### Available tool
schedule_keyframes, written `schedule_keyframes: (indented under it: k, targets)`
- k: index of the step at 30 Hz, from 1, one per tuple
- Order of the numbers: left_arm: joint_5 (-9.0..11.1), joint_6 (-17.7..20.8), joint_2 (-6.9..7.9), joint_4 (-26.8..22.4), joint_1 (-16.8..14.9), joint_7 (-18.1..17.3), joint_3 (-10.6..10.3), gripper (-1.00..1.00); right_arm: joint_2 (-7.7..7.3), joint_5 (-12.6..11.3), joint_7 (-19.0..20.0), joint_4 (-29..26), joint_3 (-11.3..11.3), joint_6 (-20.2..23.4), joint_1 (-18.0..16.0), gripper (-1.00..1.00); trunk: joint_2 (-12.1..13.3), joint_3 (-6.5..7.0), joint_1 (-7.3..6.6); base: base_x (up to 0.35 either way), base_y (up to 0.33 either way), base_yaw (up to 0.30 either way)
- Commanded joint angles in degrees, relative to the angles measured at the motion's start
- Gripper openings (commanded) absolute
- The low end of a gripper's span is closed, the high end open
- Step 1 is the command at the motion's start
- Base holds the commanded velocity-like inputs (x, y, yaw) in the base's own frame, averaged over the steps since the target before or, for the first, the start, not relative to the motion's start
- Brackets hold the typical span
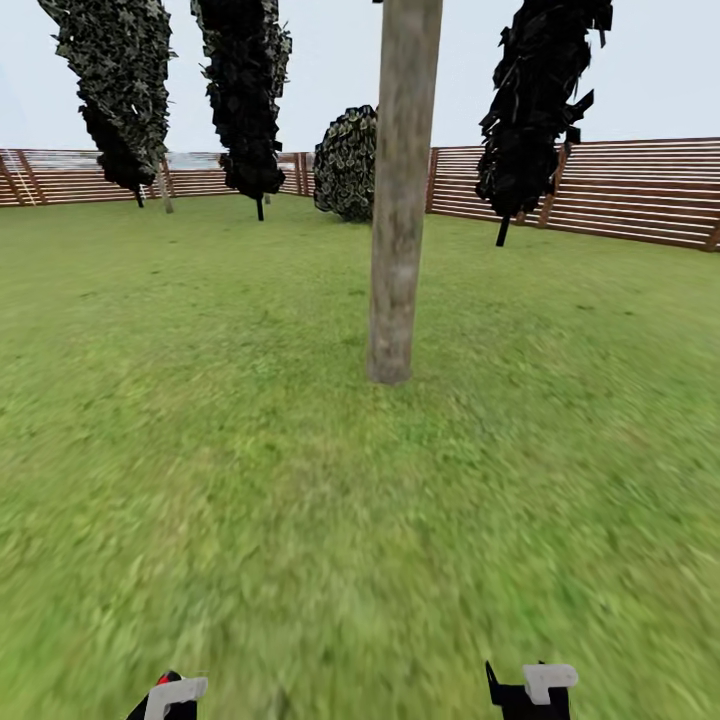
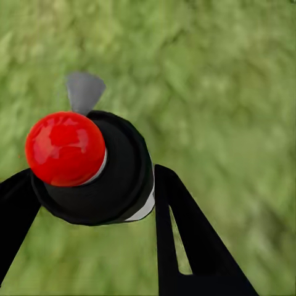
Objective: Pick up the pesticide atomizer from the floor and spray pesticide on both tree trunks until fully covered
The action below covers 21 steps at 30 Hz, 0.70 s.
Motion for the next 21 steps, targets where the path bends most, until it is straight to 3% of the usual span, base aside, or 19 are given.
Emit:
schedule_keyframes:
  k: [1, 5, 12, 21]
  targets:
    - [0.22, -0.18, 0.0, 0.04, -0.04, -0.01, 0.01, -1.0, 0.0, 0.06, -0.12, 0.04, 0.05, -0.16, -0.02, 1.0, -0.02, -0.05, 0.03, 0.339, 0.0, 0.0]
    - [0.22, -0.18, 0.0, 0.04, -0.05, -0.01, 0.01, -1.0, 0.0, 0.06, -0.07, 0.04, 0.03, -0.16, -0.03, 1.0, -0.02, -0.05, 0.03, 0.339, 0.0, -0.057]
    - [0.21, -0.18, 0.0, 0.04, -0.05, -0.01, 0.01, -1.0, 0.0, 0.06, -0.07, 0.04, 0.06, -0.16, -0.04, 1.0, -0.02, -0.05, 0.03, 0.339, 0.0, -0.227]
    - [0.57, -0.25, 0.27, 0.13, 0.12, 0.11, 0.24, -1.0, 0.01, 0.0, -0.26, 0.12, -0.02, -0.16, -0.03, 1.0, -0.02, -0.05, 0.03, 0.339, 0.0, -0.02]
